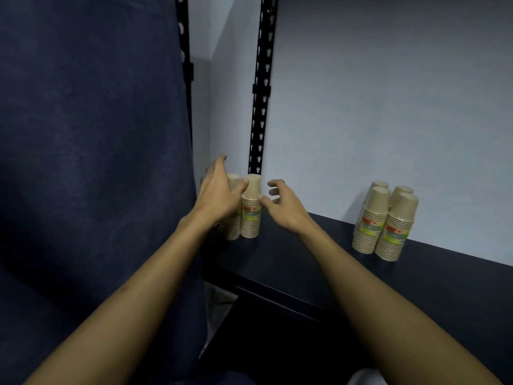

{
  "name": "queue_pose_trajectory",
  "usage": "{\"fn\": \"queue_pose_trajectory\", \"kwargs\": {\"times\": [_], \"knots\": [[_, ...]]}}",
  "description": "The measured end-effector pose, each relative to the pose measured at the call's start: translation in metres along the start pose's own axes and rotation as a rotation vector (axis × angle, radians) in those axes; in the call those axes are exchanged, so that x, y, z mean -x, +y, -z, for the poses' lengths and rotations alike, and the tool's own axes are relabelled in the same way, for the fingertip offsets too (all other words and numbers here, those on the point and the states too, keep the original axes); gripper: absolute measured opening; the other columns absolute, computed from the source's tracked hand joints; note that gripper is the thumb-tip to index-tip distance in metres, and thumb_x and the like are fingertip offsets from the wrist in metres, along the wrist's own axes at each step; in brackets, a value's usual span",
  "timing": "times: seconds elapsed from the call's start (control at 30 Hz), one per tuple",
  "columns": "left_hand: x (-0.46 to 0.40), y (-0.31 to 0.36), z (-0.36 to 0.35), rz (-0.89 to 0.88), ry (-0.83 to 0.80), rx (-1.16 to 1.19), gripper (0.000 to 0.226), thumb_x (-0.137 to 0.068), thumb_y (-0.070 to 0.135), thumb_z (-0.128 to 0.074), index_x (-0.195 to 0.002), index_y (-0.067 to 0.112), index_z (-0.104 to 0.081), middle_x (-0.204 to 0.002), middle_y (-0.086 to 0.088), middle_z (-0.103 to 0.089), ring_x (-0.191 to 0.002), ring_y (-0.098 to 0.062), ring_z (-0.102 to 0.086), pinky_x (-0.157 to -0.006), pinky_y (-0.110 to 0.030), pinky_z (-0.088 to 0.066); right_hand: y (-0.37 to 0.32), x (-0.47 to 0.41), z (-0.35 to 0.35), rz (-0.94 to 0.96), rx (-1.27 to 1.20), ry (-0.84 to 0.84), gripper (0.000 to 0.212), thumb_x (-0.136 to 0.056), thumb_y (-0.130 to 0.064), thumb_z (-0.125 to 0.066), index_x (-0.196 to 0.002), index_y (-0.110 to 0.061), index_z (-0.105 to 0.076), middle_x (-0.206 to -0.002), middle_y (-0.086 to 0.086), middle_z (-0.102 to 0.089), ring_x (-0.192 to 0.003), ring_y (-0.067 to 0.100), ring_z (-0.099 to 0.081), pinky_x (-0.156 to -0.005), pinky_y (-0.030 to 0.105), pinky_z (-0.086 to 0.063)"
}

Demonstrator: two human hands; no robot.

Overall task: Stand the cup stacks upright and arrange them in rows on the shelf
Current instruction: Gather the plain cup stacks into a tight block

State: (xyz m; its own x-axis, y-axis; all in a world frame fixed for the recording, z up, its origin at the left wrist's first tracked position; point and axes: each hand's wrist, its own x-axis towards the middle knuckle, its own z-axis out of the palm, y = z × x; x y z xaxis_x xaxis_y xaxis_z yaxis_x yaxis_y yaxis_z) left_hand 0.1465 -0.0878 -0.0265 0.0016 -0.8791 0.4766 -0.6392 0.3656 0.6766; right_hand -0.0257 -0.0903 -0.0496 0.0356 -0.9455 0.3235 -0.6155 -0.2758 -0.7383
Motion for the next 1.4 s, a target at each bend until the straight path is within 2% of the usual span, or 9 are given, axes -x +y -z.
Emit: {"fn": "queue_pose_trajectory", "kwargs": {"times": [0.13, 0.33, 0.57, 0.73, 0.9, 1.03, 1.17, 1.27, 1.4], "knots": [[-0.009, -0.011, -0.006, 0.233, -0.027, 0.151, 0.065, -0.100, 0.039, -0.054, -0.155, 0.016, -0.027, -0.154, -0.015, -0.042, -0.137, -0.035, -0.046, -0.107, -0.043, -0.041, 0.000, -0.020, -0.014, -0.045, -0.111, -0.008, 0.060, -0.101, -0.035, -0.056, -0.151, -0.014, -0.032, -0.153, 0.012, -0.043, -0.138, 0.029, -0.046, -0.112, 0.045, -0.042], [0.004, -0.032, -0.018, 0.163, -0.030, 0.158, 0.045, -0.102, 0.031, -0.054, -0.146, 0.023, -0.045, -0.126, -0.011, -0.067, -0.096, -0.017, -0.060, -0.082, -0.027, -0.044, 0.024, -0.024, -0.033, 0.006, -0.068, -0.022, 0.048, -0.100, -0.033, -0.058, -0.141, -0.012, -0.046, -0.129, 0.009, -0.064, -0.110, 0.022, -0.064, -0.096, 0.043, -0.053], [0.017, -0.027, -0.041, 0.055, -0.104, 0.173, 0.049, -0.101, 0.039, -0.055, -0.148, 0.029, -0.044, -0.134, -0.009, -0.065, -0.130, -0.027, -0.056, -0.102, -0.035, -0.044, 0.049, 0.006, -0.001, 0.084, -0.058, 0.045, 0.046, -0.098, -0.035, -0.062, -0.136, -0.013, -0.050, -0.109, -0.002, -0.065, -0.089, 0.005, -0.064, -0.072, 0.017, -0.049], [0.035, -0.002, -0.070, -0.067, -0.152, 0.276, 0.051, -0.099, 0.043, -0.057, -0.147, 0.029, -0.047, -0.131, 0.002, -0.067, -0.119, -0.008, -0.061, -0.103, -0.032, -0.050, 0.075, 0.044, 0.040, 0.085, -0.089, 0.096, 0.048, -0.097, -0.039, -0.062, -0.138, -0.017, -0.049, -0.110, -0.002, -0.065, -0.097, 0.009, -0.068, -0.080, 0.025, -0.055], [0.057, 0.031, -0.105, -0.145, -0.176, 0.436, 0.049, -0.097, 0.038, -0.063, -0.144, 0.029, -0.052, -0.119, 0.017, -0.068, -0.095, 0.025, -0.057, -0.089, -0.004, -0.047, 0.098, 0.087, 0.080, 0.095, -0.100, 0.192, 0.047, -0.097, -0.038, -0.060, -0.138, -0.017, -0.052, -0.108, -0.008, -0.067, -0.096, 0.006, -0.068, -0.082, 0.028, -0.057], [0.069, 0.054, -0.138, -0.172, -0.216, 0.541, 0.048, -0.095, 0.041, -0.064, -0.141, 0.029, -0.056, -0.118, 0.012, -0.073, -0.108, 0.005, -0.066, -0.098, -0.029, -0.054, 0.115, 0.118, 0.107, 0.054, -0.118, 0.279, 0.046, -0.097, -0.041, -0.059, -0.138, -0.024, -0.052, -0.114, -0.007, -0.068, -0.101, 0.006, -0.067, -0.086, 0.025, -0.056], [0.080, 0.076, -0.163, -0.198, -0.244, 0.609, 0.049, -0.096, 0.041, -0.063, -0.142, 0.026, -0.056, -0.120, 0.011, -0.073, -0.111, 0.006, -0.065, -0.095, -0.018, -0.052, 0.126, 0.141, 0.131, 0.025, -0.111, 0.335, 0.044, -0.098, -0.042, -0.060, -0.139, -0.028, -0.052, -0.121, -0.007, -0.068, -0.106, 0.011, -0.067, -0.089, 0.032, -0.057], [0.087, 0.088, -0.176, -0.205, -0.265, 0.668, 0.047, -0.098, 0.038, -0.062, -0.142, 0.025, -0.055, -0.120, 0.009, -0.073, -0.110, 0.005, -0.066, -0.089, -0.013, -0.051, 0.127, 0.154, 0.141, 0.027, -0.131, 0.388, 0.041, -0.099, -0.030, -0.061, -0.138, -0.020, -0.054, -0.118, -0.007, -0.069, -0.103, 0.006, -0.067, -0.084, 0.022, -0.055], [0.104, 0.089, -0.192, -0.201, -0.320, 0.730, 0.051, -0.096, 0.036, -0.064, -0.145, 0.029, -0.050, -0.119, 0.009, -0.073, -0.108, 0.000, -0.068, -0.087, -0.019, -0.055, 0.130, 0.170, 0.144, 0.022, -0.147, 0.471, 0.041, -0.097, -0.027, -0.063, -0.137, -0.016, -0.056, -0.115, -0.006, -0.070, -0.102, 0.010, -0.068, -0.084, 0.024, -0.055]]}}
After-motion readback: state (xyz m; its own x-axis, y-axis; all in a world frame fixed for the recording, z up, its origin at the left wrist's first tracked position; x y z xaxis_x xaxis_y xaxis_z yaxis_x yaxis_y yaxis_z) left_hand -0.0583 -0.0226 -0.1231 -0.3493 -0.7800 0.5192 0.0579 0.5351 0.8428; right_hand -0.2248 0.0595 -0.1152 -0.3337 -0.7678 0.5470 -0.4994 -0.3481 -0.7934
